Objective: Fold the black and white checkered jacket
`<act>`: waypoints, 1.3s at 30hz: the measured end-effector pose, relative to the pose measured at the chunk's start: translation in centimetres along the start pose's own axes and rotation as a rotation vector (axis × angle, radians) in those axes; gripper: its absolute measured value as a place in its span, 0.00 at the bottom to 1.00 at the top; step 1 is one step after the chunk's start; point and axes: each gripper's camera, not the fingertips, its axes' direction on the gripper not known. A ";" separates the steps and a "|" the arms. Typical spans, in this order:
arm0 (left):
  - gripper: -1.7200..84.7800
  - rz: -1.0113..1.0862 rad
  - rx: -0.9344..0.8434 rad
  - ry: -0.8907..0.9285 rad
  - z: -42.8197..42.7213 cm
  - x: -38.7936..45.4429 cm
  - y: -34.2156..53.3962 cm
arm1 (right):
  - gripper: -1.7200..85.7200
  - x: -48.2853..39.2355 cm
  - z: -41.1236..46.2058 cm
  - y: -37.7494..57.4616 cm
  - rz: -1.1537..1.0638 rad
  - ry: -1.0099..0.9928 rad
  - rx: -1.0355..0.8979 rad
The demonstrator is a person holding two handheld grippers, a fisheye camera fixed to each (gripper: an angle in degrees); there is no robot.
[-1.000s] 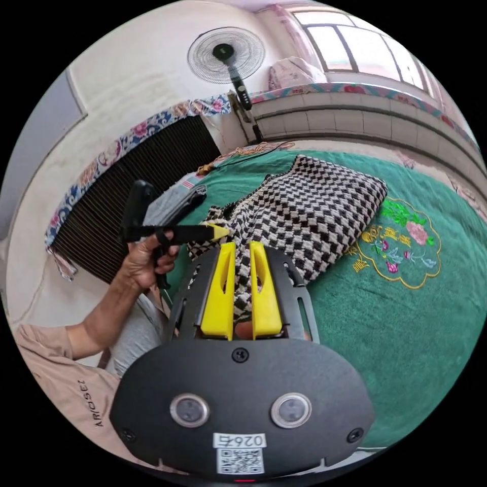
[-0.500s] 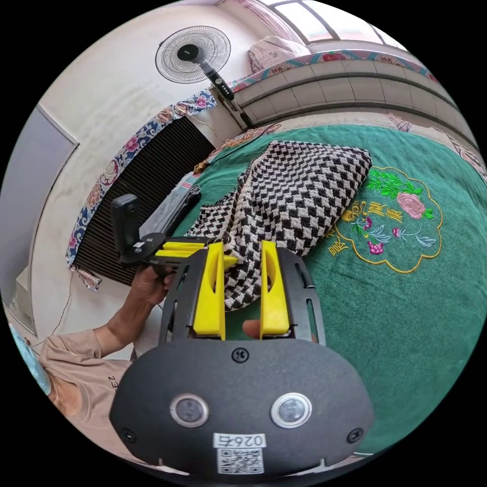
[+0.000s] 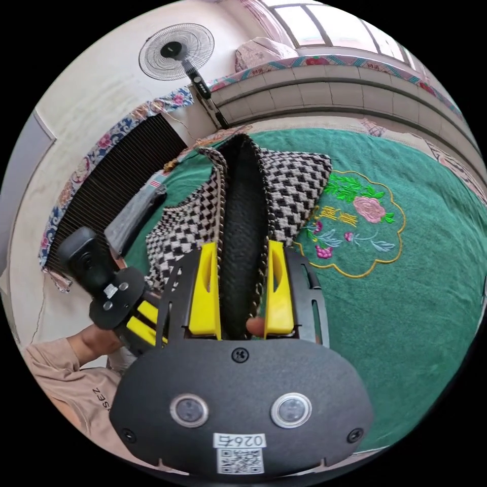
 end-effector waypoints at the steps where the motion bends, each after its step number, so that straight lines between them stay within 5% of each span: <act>1: 0.02 0.014 -0.017 0.015 0.2 0.3 -0.4 | 0.18 0.1 -0.7 -0.5 0.015 0.007 -0.005; 14: 0.02 0.164 -0.078 0.159 -1.1 4.8 -4.1 | 0.20 0.3 -8.8 -4.9 0.101 -0.026 -0.071; 28: 0.02 0.282 -0.131 0.287 -3.0 7.7 -6.1 | 0.16 6.7 -15.0 -6.5 0.449 -0.383 -0.017; 39: 0.02 0.247 0.055 0.417 -9.5 6.7 -5.7 | 0.16 6.4 -19.7 -7.0 0.463 -0.236 0.035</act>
